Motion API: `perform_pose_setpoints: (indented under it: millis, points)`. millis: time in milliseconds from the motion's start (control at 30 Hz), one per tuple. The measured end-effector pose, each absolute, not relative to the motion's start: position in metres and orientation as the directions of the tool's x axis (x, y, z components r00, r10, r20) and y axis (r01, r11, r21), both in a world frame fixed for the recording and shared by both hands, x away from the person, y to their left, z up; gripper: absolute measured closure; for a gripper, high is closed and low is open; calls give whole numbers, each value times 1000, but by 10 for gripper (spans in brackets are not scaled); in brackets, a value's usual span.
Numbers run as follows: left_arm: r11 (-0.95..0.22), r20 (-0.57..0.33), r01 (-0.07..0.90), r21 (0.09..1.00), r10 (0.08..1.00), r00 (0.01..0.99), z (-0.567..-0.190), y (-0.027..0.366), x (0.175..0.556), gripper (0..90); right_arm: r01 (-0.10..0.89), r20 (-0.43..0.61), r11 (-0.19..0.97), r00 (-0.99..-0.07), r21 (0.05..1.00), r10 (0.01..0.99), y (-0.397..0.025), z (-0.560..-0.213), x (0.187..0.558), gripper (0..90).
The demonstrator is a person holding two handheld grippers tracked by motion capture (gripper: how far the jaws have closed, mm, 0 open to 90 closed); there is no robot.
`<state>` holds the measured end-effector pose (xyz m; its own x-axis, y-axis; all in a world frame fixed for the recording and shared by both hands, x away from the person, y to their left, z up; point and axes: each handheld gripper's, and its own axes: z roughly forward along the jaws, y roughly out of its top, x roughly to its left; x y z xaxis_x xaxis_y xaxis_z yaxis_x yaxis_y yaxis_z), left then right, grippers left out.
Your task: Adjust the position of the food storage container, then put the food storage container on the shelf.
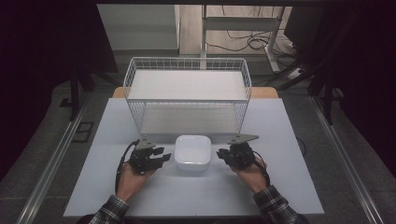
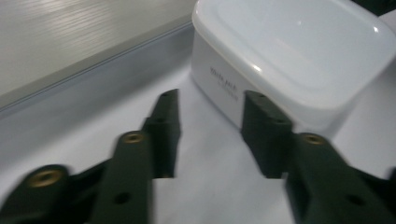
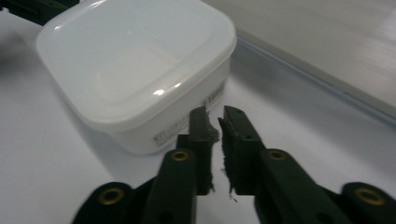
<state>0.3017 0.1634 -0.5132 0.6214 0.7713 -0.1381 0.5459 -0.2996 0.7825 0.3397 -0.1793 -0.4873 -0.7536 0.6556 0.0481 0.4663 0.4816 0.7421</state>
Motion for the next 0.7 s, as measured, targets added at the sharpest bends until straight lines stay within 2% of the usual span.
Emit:
perform_pose_setpoints:
  millis: [167, 267, 433, 567, 700]
  points:
    - [-304, -131, 535, 788, 767, 629, -513, 173, 288, 336, 451, 39, 470, -751, 759, 659, -191, -485, 330, 569]
    - [-290, -141, 524, 801, 759, 636, -514, 176, 282, 210, 452, 45, 460, -749, 765, 661, -196, -487, 326, 376]
    - [-293, -148, 531, 795, 755, 639, -518, 178, 277, 73, 438, 37, 466, -758, 769, 651, -203, -492, 319, 151]
    - [-293, -156, 550, 782, 762, 628, -520, 179, 278, 35, 451, 45, 459, -749, 765, 661, -208, -496, 317, 64]
    - [-290, -156, 540, 790, 756, 635, -521, 179, 279, 32, 464, 54, 458, -745, 759, 665, -210, -499, 320, 38]
